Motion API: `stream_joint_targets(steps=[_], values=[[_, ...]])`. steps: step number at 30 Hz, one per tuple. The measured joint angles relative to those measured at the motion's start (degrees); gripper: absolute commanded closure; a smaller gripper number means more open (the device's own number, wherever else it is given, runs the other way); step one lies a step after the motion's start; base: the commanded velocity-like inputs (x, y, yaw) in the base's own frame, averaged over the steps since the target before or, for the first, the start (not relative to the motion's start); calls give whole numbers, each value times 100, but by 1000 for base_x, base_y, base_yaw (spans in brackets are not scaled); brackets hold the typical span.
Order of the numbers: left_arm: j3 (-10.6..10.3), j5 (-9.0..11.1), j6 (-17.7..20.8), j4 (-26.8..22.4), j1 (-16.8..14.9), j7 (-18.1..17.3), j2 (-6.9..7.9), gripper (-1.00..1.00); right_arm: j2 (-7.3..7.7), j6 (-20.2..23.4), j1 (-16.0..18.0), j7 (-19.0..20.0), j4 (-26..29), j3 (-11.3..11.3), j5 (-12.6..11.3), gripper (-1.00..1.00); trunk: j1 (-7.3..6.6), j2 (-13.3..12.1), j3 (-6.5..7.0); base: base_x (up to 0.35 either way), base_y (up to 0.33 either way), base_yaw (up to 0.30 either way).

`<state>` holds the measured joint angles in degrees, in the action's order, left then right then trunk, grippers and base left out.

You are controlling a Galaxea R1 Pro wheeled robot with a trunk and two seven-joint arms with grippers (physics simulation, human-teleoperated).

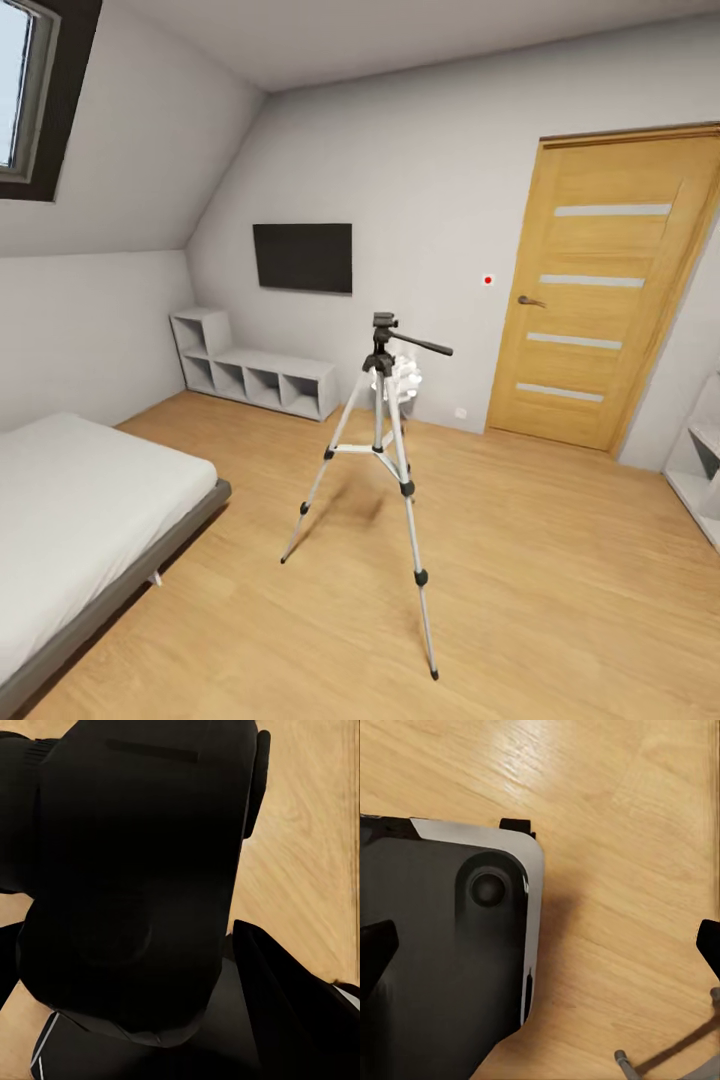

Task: Attach the digital camera to the camera tripod in the bedroom.

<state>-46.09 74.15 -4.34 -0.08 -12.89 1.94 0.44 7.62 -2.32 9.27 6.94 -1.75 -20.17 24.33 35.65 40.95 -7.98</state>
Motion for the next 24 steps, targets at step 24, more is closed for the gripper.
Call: stream_joint_targets(steps=[24], values=[[0, 4, -3, 0, 1, 7, -1, 100, 7, 28, 1, 1, -1, 8, 16, -100, 0, 0, 0, 184, -26, -8]])
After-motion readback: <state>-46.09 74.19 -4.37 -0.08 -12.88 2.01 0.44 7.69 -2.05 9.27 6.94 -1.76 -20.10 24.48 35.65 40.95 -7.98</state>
